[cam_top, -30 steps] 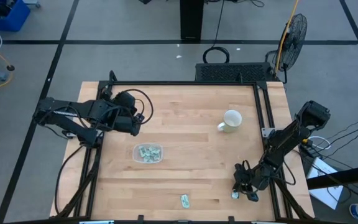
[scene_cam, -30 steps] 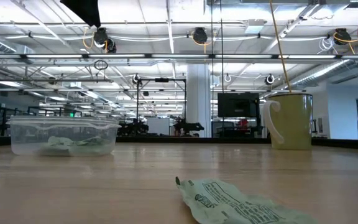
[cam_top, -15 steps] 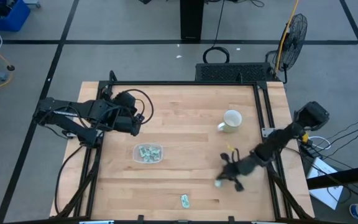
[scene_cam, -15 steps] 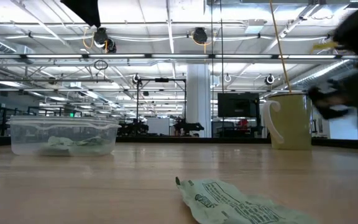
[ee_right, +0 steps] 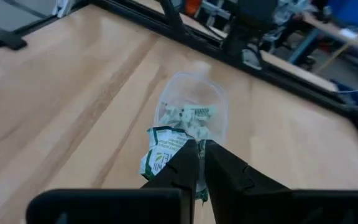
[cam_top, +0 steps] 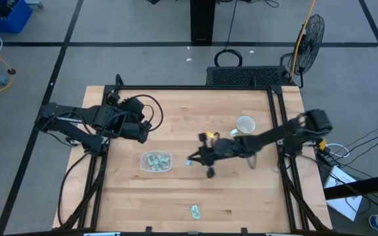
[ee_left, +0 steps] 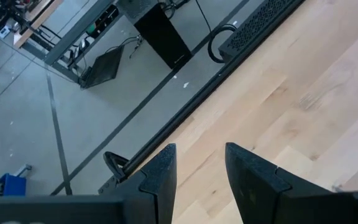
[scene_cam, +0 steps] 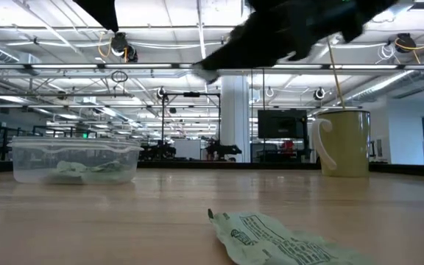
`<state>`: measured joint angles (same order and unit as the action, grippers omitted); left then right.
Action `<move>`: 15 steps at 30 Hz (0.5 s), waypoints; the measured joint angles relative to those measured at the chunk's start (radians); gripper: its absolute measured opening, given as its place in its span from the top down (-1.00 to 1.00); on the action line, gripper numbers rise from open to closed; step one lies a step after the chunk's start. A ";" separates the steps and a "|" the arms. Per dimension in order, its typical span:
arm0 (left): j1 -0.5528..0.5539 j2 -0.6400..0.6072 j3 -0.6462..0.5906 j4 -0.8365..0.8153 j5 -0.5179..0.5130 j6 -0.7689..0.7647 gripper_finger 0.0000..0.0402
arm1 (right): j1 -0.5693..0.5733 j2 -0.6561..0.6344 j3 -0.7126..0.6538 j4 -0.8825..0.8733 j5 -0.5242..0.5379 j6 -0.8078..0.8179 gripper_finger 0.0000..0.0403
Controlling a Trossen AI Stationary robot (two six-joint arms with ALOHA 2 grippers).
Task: Pick and place Stevia / Truvia into bins
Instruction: Put the stevia packet into the transparent bin
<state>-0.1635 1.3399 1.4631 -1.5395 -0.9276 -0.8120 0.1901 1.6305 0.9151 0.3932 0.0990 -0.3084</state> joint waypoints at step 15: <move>0.000 0.000 0.000 -0.004 0.011 0.016 0.29 | -0.070 0.426 0.391 -0.004 -0.113 -0.082 0.89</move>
<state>-0.1631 1.3399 1.4631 -1.5438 -0.9165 -0.7963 0.1200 2.0565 1.3066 0.3896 -0.0141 -0.3901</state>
